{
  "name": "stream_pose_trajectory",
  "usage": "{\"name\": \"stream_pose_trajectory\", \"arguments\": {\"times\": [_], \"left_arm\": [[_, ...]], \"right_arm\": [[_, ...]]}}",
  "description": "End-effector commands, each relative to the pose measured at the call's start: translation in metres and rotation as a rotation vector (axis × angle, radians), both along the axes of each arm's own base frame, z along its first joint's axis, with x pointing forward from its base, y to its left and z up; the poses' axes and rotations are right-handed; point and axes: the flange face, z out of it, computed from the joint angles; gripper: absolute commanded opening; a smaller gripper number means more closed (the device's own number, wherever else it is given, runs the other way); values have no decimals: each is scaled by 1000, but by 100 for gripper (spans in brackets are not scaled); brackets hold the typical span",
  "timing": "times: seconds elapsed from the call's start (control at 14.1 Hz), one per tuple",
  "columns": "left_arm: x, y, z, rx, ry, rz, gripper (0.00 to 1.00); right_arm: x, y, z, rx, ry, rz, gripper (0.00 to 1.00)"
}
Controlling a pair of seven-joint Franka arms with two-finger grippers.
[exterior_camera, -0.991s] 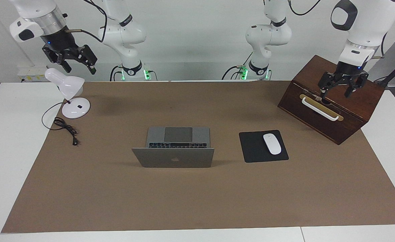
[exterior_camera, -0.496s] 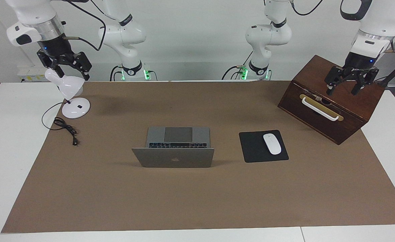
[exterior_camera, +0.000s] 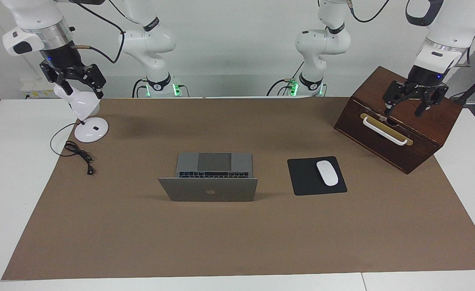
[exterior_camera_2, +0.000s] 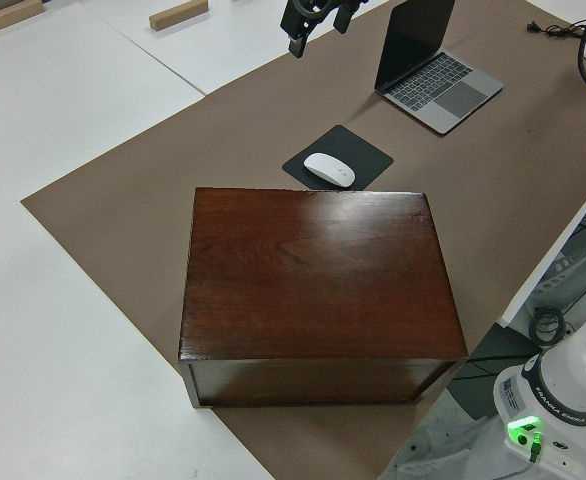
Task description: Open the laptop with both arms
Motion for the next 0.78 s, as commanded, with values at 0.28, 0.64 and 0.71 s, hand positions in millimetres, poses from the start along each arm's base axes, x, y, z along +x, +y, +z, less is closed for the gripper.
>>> {"name": "stream_pose_trajectory", "arguments": {"times": [0.28, 0.64, 0.71], "left_arm": [[-2, -2, 0, -9, 17, 3, 100], [-3, -3, -2, -10, 21, 0, 100], [-3, -4, -1, -9, 17, -1, 100]], "right_arm": [[20, -12, 0, -25, 16, -14, 100], [22, -1, -1, -8, 8, -4, 100], [23, -1, -3, -4, 13, -4, 100]]}}
